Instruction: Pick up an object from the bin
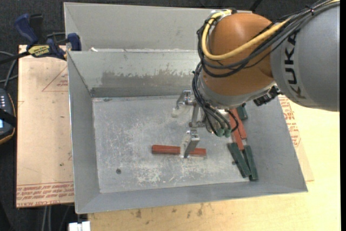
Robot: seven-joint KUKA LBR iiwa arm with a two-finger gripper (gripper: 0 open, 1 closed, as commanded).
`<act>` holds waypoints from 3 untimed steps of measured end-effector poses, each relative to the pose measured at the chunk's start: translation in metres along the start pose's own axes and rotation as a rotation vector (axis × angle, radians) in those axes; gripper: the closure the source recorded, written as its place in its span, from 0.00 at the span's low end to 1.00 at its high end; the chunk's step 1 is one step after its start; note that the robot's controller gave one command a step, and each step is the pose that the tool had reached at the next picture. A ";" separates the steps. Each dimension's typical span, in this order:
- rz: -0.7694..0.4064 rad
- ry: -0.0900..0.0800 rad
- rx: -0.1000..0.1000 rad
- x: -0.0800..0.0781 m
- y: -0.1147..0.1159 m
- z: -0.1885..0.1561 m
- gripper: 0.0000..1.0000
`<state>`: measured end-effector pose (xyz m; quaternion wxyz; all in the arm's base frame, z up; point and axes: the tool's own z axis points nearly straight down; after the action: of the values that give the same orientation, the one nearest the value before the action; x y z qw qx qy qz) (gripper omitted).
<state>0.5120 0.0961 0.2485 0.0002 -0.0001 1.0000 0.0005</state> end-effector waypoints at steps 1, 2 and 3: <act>0.001 0.000 0.000 0.000 0.000 0.000 0.00; -0.054 -0.008 -0.001 0.005 -0.001 0.035 0.00; -0.015 -0.006 -0.001 -0.017 0.005 0.095 0.00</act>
Offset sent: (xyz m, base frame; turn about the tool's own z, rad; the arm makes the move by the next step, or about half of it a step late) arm -0.0230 -0.0070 -0.1361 -0.1935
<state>0.5295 0.1017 0.1538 0.0034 -0.0078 1.0000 0.0011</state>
